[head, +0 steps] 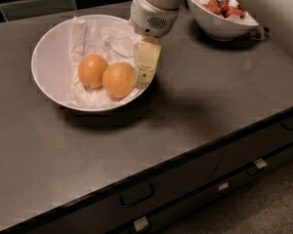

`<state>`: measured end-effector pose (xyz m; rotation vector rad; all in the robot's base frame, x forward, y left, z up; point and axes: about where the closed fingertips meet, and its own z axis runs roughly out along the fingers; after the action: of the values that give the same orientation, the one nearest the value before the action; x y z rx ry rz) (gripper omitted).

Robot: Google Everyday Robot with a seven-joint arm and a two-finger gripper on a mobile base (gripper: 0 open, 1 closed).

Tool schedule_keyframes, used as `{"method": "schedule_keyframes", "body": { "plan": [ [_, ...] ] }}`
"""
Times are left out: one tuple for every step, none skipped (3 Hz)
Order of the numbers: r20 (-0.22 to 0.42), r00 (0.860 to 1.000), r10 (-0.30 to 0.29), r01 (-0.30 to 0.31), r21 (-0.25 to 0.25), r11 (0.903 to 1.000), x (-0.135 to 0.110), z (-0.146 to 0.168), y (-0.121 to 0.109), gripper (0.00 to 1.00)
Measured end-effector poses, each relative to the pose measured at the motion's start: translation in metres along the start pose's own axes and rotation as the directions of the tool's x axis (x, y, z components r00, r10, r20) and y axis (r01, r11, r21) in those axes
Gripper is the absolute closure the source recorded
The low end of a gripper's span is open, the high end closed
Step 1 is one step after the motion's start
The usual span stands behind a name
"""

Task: Pick orange from white bowl

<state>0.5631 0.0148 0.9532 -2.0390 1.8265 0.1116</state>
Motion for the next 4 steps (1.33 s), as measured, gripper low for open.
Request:
{"method": "schedule_keyframes", "body": {
  "plan": [
    [0.029, 1.0, -0.01, 0.011, -0.033, 0.9994, -0.023, 0.019, 0.0, 0.12],
    [0.035, 0.999, -0.011, 0.013, -0.05, 0.9987, -0.037, 0.032, -0.001, 0.12],
    [0.033, 0.999, 0.024, -0.022, -0.057, 0.9981, -0.033, 0.042, -0.004, 0.18],
    [0.023, 0.997, 0.069, -0.067, -0.052, 0.9964, -0.024, 0.05, -0.007, 0.17]
  ]
}}
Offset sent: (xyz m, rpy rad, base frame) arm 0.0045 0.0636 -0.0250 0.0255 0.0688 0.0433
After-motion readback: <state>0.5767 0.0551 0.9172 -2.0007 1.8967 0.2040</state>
